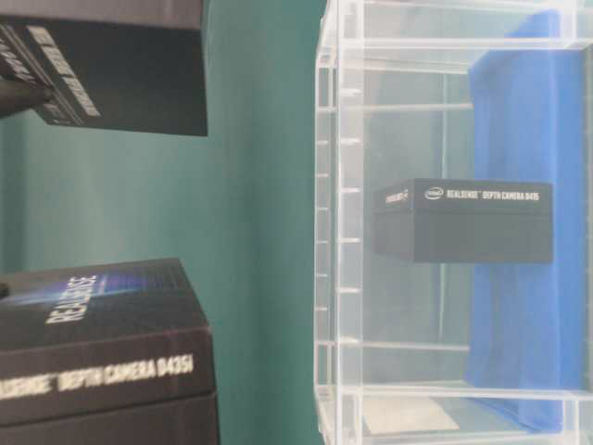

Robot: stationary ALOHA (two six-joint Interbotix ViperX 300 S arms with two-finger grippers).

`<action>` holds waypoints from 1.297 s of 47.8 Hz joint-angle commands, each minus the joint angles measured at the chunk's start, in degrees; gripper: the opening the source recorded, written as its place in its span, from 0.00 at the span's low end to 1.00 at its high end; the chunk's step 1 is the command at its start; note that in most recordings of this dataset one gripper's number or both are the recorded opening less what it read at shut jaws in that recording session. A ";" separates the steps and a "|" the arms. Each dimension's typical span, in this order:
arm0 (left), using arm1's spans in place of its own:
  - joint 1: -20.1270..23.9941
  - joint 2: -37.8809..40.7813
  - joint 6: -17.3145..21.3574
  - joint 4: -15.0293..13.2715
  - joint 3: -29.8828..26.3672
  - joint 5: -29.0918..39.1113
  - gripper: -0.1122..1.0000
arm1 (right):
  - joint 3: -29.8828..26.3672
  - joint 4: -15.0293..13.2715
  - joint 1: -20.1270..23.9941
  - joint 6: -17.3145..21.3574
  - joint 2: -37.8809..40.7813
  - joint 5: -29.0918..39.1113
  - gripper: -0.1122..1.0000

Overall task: Take the box out of the case with both arms.
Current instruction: 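Carry both boxes forward over the bin rim toward the table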

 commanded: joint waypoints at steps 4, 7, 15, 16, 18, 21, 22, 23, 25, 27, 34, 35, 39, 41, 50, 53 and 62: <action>-2.29 -1.23 -3.34 0.35 -0.44 -0.53 0.67 | -1.49 -0.70 4.13 3.34 -0.70 -0.09 0.69; -2.90 -1.23 -4.48 0.35 -0.44 -0.53 0.67 | -1.49 -0.70 5.10 3.96 -0.62 0.26 0.69; -3.87 -1.23 -7.47 0.35 -0.26 -0.53 0.67 | -1.49 -0.62 6.50 4.57 -0.62 0.53 0.69; -3.96 -1.23 -7.65 0.35 -0.26 -0.53 0.67 | -1.49 -0.70 6.50 4.57 -0.62 0.44 0.69; -4.04 -1.23 -8.00 0.35 -0.18 -0.53 0.67 | -1.49 -0.62 6.68 4.57 -0.62 0.44 0.69; -4.39 -1.23 -8.35 0.53 -0.09 -0.53 0.67 | -1.49 -0.62 6.86 4.57 -0.62 0.44 0.69; -4.48 -1.23 -8.35 0.62 -0.09 -0.62 0.67 | -1.49 -0.70 6.94 4.48 -0.62 0.53 0.69; -4.57 -1.14 -8.44 0.62 -0.09 -0.70 0.67 | -1.49 -0.62 6.94 4.48 -0.62 0.53 0.69; -4.92 -1.14 -9.23 0.70 -0.18 -0.70 0.67 | -1.49 -0.70 7.03 4.39 -0.62 0.70 0.69; -5.10 -1.14 -10.11 0.70 0.00 -0.70 0.67 | -1.49 -0.70 7.03 4.39 -0.62 1.05 0.69; -5.80 -1.41 -11.51 0.70 0.88 -0.53 0.67 | -1.49 -0.70 7.03 4.22 -0.62 1.93 0.69; -5.80 -1.49 -11.60 0.70 0.97 -0.53 0.67 | -1.49 -0.70 7.03 4.22 -0.62 1.93 0.69; -5.80 -1.67 -11.87 0.70 1.32 -0.53 0.67 | -1.49 -0.70 7.12 4.22 -0.62 2.02 0.69; -5.80 -1.76 -11.87 0.70 1.49 -0.53 0.67 | -1.49 -0.79 7.03 4.22 -0.62 2.02 0.69; -5.80 -1.93 -11.87 0.70 1.85 -0.53 0.67 | -1.49 -1.32 7.12 4.22 -0.62 2.02 0.69; -5.80 -2.02 -11.87 0.70 2.20 -0.53 0.67 | -1.49 -1.41 7.03 4.22 -0.62 2.02 0.69; -5.80 -2.37 -11.87 0.70 2.81 -0.62 0.67 | -1.49 -1.58 7.03 4.22 -0.62 2.02 0.69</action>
